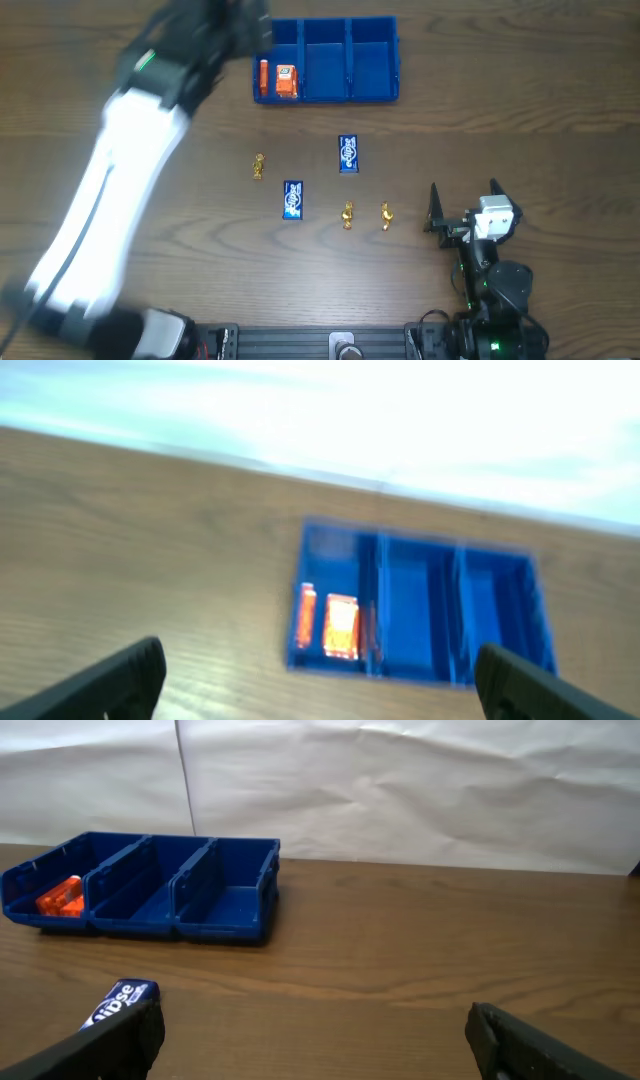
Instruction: Sort Candies Into Trays
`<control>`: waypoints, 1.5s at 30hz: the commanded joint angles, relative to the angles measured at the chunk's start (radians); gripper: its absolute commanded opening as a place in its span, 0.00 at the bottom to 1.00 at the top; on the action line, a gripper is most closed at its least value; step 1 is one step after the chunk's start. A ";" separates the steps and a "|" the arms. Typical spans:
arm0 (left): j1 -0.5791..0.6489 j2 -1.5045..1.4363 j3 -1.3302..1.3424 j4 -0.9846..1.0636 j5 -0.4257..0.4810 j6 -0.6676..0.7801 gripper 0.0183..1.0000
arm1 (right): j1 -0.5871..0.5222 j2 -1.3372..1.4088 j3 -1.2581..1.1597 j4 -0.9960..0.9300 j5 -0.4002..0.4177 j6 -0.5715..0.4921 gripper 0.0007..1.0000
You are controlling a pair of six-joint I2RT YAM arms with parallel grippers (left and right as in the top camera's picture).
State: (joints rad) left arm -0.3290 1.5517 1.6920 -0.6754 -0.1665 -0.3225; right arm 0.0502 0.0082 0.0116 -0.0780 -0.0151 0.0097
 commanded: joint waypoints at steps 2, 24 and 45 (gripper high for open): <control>0.124 -0.590 -0.549 0.214 0.007 0.122 1.00 | 0.000 -0.005 -0.003 -0.005 -0.005 -0.015 1.00; 0.286 -1.549 -1.687 0.666 0.238 0.166 1.00 | 0.000 -0.005 -0.003 -0.005 -0.005 -0.015 1.00; 0.285 -1.548 -1.687 0.602 0.235 0.166 1.00 | 0.000 -0.005 -0.003 -0.004 -0.005 -0.015 1.00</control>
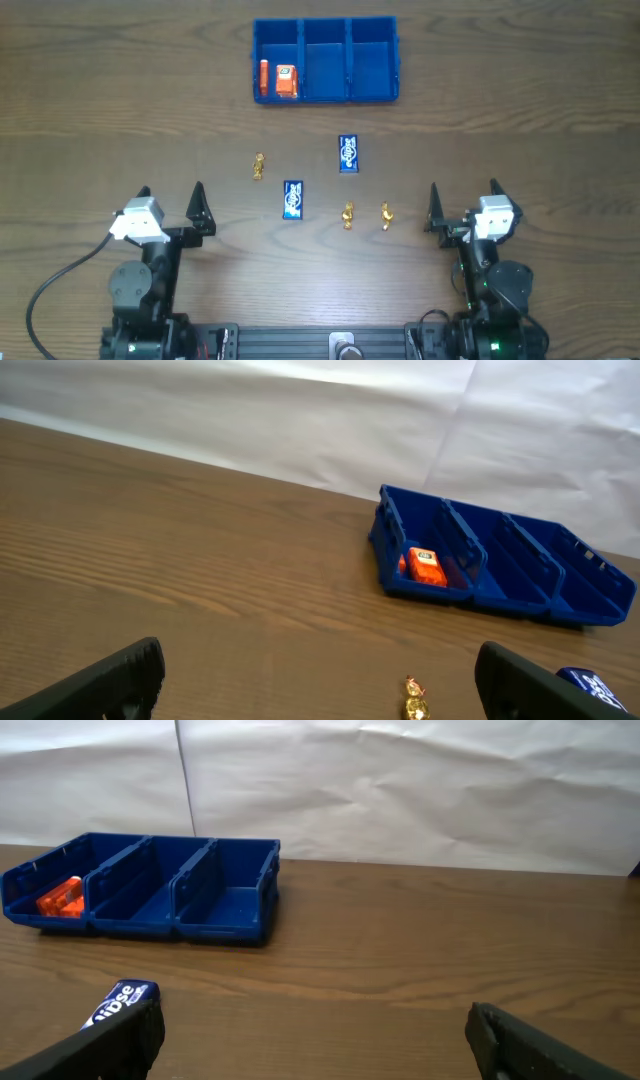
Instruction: Sort Candies Into Trays
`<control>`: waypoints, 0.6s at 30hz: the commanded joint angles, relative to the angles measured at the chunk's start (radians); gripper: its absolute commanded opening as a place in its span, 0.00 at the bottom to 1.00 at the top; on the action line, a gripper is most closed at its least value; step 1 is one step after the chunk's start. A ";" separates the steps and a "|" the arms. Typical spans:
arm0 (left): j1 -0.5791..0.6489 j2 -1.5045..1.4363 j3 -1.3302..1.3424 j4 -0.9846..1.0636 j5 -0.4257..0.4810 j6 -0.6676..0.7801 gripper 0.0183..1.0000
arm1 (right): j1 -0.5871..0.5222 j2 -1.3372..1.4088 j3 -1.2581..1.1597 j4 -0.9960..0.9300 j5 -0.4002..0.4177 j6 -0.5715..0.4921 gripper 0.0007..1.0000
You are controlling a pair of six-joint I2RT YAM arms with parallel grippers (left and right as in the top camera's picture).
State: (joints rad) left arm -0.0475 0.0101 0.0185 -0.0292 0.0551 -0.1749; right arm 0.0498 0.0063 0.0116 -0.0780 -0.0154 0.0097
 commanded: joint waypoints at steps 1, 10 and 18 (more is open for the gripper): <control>0.004 -0.006 -0.014 -0.045 0.013 0.018 1.00 | 0.000 -0.003 -0.003 0.002 -0.005 -0.014 1.00; 0.004 -0.006 -0.014 -0.045 0.013 0.018 1.00 | 0.001 -0.002 0.028 0.058 -0.096 0.103 1.00; 0.004 -0.006 -0.014 -0.045 0.013 0.018 1.00 | 0.001 0.396 0.443 -0.127 -0.217 0.147 1.00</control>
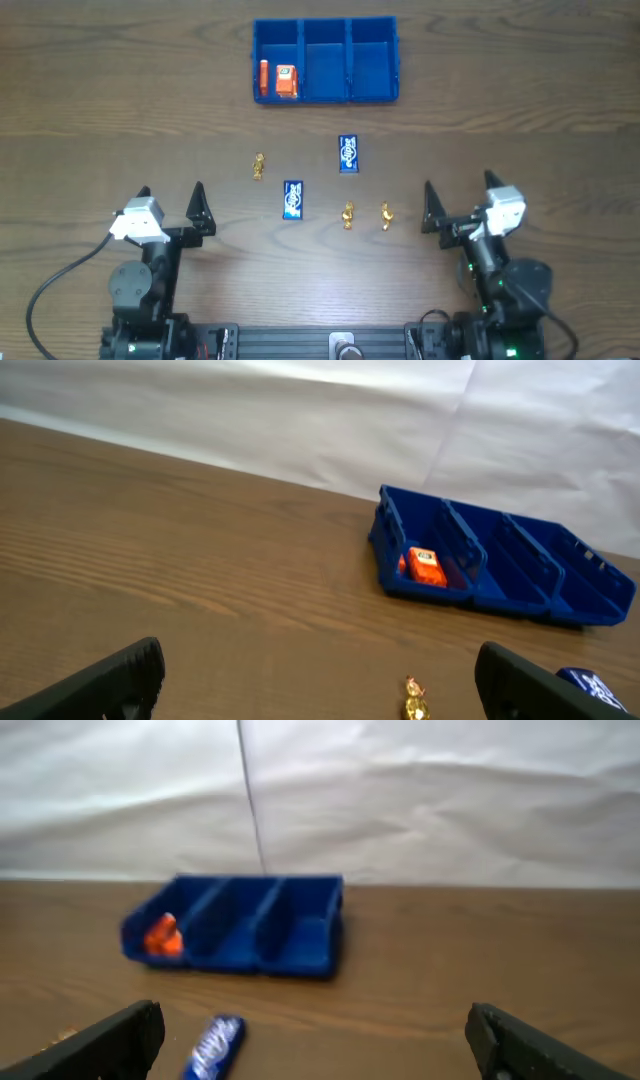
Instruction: Sort Candies Into Trays
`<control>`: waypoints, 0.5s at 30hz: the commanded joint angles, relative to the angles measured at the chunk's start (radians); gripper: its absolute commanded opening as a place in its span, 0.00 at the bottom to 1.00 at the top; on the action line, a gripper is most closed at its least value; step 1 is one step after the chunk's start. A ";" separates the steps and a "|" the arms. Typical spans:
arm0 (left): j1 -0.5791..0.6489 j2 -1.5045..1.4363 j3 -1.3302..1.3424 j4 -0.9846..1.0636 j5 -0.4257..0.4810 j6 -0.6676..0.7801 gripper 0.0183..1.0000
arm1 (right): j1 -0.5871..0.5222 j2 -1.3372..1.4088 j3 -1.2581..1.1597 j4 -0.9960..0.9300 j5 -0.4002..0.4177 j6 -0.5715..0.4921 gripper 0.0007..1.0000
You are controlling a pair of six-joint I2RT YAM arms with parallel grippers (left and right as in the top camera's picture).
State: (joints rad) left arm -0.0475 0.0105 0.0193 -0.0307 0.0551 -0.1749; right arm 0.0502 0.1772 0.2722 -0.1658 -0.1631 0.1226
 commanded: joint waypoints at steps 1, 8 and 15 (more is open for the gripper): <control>0.004 -0.007 -0.014 -0.043 0.013 0.018 1.00 | 0.001 0.286 0.228 -0.057 -0.082 0.034 1.00; 0.004 -0.007 -0.014 -0.043 0.013 0.018 1.00 | 0.245 0.911 0.673 -0.286 -0.092 0.072 1.00; 0.004 -0.007 -0.014 -0.043 0.013 0.018 1.00 | 0.613 1.293 0.902 -0.438 0.115 0.292 1.00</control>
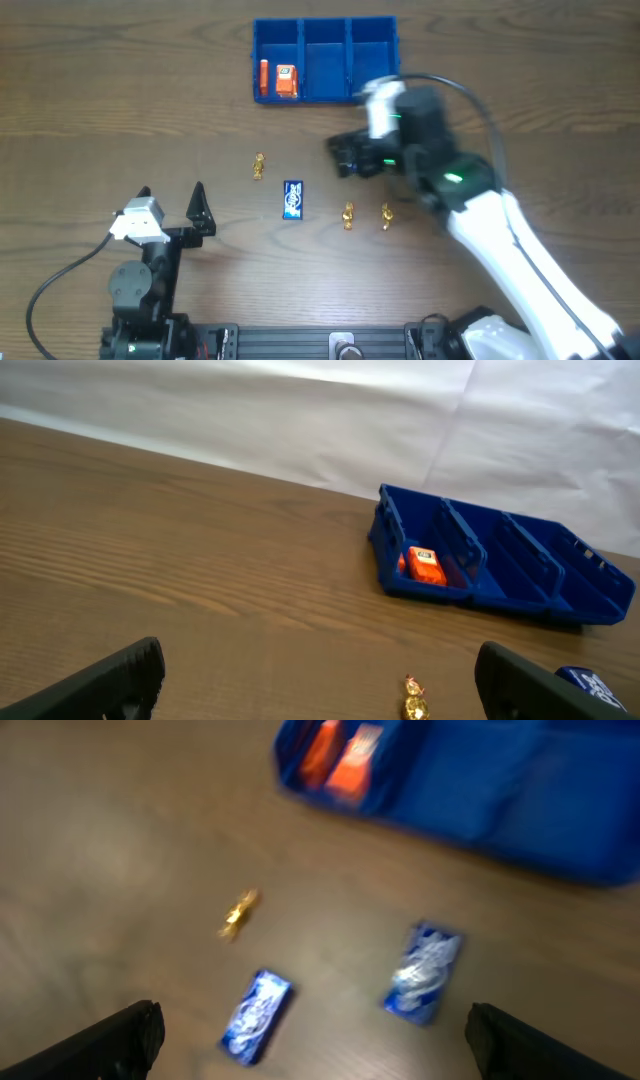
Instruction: Sort Candies Into Trays
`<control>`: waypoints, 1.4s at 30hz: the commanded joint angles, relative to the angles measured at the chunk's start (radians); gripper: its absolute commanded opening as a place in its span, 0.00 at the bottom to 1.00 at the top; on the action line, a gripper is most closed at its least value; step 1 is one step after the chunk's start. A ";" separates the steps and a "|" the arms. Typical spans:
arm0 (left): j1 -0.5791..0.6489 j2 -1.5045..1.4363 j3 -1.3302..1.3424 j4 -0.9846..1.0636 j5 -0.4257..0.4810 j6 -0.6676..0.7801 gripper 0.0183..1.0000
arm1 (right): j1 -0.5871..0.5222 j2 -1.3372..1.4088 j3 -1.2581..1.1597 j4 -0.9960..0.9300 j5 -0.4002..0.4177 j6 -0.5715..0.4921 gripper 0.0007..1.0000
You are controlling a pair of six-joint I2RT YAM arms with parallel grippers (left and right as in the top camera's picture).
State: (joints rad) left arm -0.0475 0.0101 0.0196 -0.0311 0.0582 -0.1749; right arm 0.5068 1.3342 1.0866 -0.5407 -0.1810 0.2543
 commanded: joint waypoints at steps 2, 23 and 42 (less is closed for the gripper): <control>0.004 -0.006 -0.015 -0.043 0.010 0.018 1.00 | 0.240 0.198 0.101 -0.076 0.194 0.238 1.00; 0.004 -0.006 -0.015 -0.043 0.010 0.018 1.00 | 0.422 0.687 0.257 -0.124 0.431 0.718 1.00; 0.004 -0.006 -0.015 -0.043 0.010 0.018 1.00 | 0.427 0.712 0.257 -0.138 0.435 0.714 0.27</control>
State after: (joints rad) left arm -0.0475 0.0101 0.0196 -0.0315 0.0582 -0.1745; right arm 0.9318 2.0308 1.3289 -0.6762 0.2363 0.9619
